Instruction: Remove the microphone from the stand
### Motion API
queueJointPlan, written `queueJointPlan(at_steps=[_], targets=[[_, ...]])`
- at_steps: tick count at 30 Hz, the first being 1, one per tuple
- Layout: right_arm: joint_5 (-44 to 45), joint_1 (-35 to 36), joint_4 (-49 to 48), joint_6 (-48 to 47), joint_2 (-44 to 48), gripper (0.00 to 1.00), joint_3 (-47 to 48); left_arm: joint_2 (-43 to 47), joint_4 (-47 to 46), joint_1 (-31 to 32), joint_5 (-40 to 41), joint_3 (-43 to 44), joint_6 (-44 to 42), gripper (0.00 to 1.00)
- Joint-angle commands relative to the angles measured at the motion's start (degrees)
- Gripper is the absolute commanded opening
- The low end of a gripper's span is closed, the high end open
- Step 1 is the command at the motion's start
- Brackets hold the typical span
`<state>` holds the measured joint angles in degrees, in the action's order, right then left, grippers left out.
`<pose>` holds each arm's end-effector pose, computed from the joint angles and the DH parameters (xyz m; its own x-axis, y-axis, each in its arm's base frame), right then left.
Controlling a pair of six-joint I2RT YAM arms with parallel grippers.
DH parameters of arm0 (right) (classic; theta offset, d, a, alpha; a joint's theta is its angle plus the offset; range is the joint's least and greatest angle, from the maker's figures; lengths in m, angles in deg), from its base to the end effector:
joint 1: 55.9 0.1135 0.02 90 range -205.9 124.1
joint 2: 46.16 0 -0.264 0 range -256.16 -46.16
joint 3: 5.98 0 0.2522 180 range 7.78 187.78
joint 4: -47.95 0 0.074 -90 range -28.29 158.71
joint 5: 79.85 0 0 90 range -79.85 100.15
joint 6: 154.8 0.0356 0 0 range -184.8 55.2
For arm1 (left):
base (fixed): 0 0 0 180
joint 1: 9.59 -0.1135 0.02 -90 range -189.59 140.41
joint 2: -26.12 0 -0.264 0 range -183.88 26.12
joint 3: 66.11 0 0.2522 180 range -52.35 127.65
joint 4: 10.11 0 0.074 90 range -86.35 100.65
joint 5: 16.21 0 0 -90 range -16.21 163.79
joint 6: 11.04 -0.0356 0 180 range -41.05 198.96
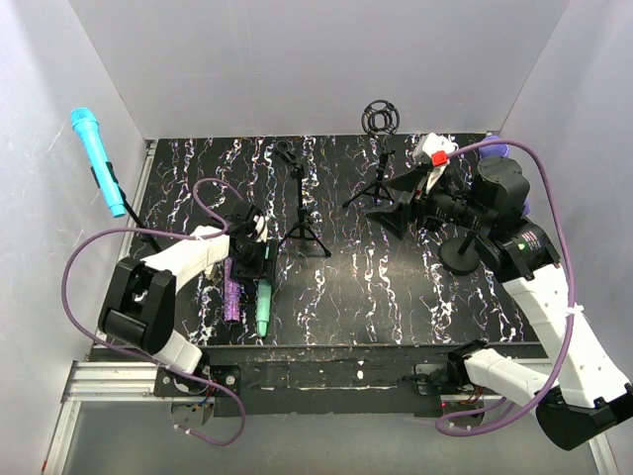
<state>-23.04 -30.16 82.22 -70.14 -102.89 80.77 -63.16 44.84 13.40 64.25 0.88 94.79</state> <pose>0.1690 0.1031 0.4527 0.0131 -0.0801 -0.9967 -0.8577 0.5115 -0.0524 0.2501 -0.1125 0.1754 -0.9780 0.1227 -0.1684 0.1581 0.9636 -0.2158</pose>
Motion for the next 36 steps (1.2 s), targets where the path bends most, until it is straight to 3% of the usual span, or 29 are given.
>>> queueJointPlan(at_steps=[1,4,8,12,15,21,26,30,36], targets=[[-0.4,0.0,-1.2,0.1,-0.1,0.84,2.2,6.4,2.5,-0.2,-2.8,4.2,-2.9,0.63],[-0.5,0.0,-1.4,0.0,-0.3,0.84,2.1,8.4,2.0,-0.2,-7.4,4.5,-4.6,0.64],[-1.0,0.0,-2.0,0.2,-0.7,0.84,1.9,7.6,-2.1,0.0,-24.1,2.9,-7.5,0.65],[-1.5,-0.1,-2.1,0.3,-1.2,0.84,2.2,3.9,-3.2,0.0,-29.7,2.7,-9.1,0.67],[-1.5,-0.1,-2.1,0.2,-1.0,0.84,2.2,1.7,-4.0,0.0,-27.0,1.9,-8.8,0.69],[-0.6,-0.1,-1.8,-0.2,0.2,0.84,1.0,2.4,-5.5,0.0,-11.7,-0.7,-5.6,0.73],[-0.1,0.0,-1.4,-0.9,0.7,0.84,0.3,2.6,-4.1,-0.2,-4.4,-0.1,-3.7,0.74],[0.0,-0.1,-1.7,-1.0,0.1,0.84,0.2,3.0,-3.7,-0.7,-2.3,0.1,-3.1,0.75],[-0.1,-0.1,-4.6,-0.9,-1.4,0.82,-2.0,4.6,-4.6,-0.8,-5.7,0.6,-5.0,0.75]])
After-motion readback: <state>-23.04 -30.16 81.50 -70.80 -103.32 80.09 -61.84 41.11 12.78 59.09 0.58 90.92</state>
